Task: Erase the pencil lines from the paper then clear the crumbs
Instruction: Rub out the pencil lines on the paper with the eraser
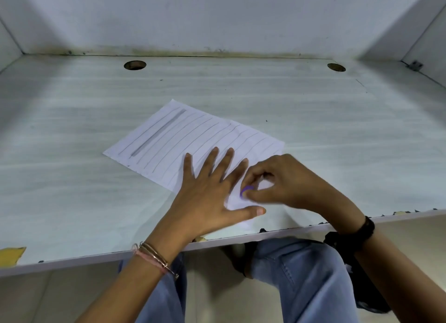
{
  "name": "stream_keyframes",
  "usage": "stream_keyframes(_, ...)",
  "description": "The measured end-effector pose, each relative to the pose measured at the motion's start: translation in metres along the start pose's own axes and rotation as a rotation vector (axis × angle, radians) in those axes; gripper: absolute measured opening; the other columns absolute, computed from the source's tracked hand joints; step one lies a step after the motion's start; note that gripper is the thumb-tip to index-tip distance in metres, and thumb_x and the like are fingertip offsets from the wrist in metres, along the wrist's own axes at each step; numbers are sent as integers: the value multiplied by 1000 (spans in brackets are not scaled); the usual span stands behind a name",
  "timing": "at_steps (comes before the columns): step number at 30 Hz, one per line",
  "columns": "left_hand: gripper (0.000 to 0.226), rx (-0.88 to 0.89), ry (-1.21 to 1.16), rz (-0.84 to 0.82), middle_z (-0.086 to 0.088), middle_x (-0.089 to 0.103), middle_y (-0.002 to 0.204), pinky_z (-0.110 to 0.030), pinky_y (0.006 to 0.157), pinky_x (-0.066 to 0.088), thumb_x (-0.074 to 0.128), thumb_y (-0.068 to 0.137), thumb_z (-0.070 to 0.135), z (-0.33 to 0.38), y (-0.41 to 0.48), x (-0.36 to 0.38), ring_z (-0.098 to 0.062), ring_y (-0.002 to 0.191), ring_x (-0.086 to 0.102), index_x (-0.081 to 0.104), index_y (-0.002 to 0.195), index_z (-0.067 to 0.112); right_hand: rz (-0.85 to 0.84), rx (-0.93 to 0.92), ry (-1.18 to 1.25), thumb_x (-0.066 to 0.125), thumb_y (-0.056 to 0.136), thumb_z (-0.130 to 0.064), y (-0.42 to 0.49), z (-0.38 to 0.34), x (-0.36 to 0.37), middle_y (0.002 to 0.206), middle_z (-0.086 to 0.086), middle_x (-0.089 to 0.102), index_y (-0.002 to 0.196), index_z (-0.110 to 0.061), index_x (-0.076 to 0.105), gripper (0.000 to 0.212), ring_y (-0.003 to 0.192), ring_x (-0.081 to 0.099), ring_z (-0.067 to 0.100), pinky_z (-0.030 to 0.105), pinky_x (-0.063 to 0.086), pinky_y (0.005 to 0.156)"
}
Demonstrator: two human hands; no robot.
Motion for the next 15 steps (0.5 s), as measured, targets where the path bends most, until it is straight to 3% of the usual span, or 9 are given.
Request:
stream_keyframes(2, 101, -8, -7, 12, 11, -30, 158, -63, 113, -16, 4, 66, 95, -1, 0, 1, -15, 143, -34, -20, 149, 45, 221, 44, -97, 69, 72, -29, 0, 10, -9, 70, -15, 66, 74, -25, 70, 4, 72, 59, 4, 31, 50, 71)
stream_keyframes(3, 101, -9, -9, 13, 12, -31, 158, -63, 113, -16, 3, 65, 96, -1, 0, 1, -15, 143, -34, -20, 149, 45, 235, 26, -102, 69, 72, -27, 0, 10, -9, 70, -13, 66, 74, -25, 69, 3, 71, 58, 5, 30, 50, 71)
stream_keyframes(6, 102, -7, -2, -2, 11, -32, 157, -64, 112, -15, 0, 63, 96, 0, 0, 1, -15, 142, -35, -22, 149, 45, 4, -69, 40, 73, 74, -13, -4, -2, 2, 69, -8, 66, 74, -18, 72, 5, 65, 54, 2, 12, 38, 63)
stream_keyframes(10, 99, -29, -10, 9, 11, -34, 156, -63, 112, -17, -4, 63, 94, 0, -1, 0, -16, 142, -36, -25, 147, 45, 185, 31, 78, 73, 76, -15, 4, 21, -9, 63, -17, 62, 74, -21, 71, 7, 58, 50, 2, 11, 33, 58)
stream_keyframes(12, 96, -42, -9, -1, 11, -35, 156, -63, 113, -15, -7, 64, 92, 1, -1, -1, -16, 142, -36, -28, 146, 45, 199, 69, 119, 73, 78, -14, 6, 28, -12, 58, -23, 57, 75, -22, 70, 9, 50, 41, 7, 11, 31, 52)
stream_keyframes(15, 92, -63, 11, -5, 9, -17, 162, -63, 115, -4, -9, 67, 88, 1, 3, -7, -19, 149, -19, -14, 150, 48, 174, 59, 135, 72, 79, -12, 5, 31, -9, 55, -27, 53, 75, -25, 68, 14, 48, 35, 8, 12, 30, 50)
Point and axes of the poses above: each hand's wrist, its own y-axis towards the middle knuckle, its own x-axis out of the palm, z = x × y, the point moved 3 cm from there along y, towards the middle knuckle
